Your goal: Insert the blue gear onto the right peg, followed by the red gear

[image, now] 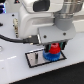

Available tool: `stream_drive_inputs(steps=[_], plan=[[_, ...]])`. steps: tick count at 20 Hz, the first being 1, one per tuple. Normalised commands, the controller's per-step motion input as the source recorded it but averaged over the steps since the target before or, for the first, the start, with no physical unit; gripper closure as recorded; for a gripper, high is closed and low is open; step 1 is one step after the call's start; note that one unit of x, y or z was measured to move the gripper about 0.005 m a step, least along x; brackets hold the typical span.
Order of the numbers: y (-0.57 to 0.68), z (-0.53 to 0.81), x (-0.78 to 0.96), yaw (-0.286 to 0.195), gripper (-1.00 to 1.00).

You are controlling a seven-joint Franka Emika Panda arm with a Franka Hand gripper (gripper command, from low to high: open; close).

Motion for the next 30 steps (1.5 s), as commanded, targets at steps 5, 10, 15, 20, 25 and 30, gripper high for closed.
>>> stream_drive_inputs(steps=[5, 10, 15, 20, 25, 30], plan=[[0.07, 0.16, 0.04, 0.0, 1.0], [-0.04, -0.1, 0.23, 0.0, 1.0], [-0.09, -0.19, 0.16, 0.0, 1.0], [-0.08, 0.09, 0.24, 0.0, 1.0], [-0.06, 0.17, 0.13, 0.0, 1.0], [-0.07, 0.19, -0.23, 0.0, 1.0]])
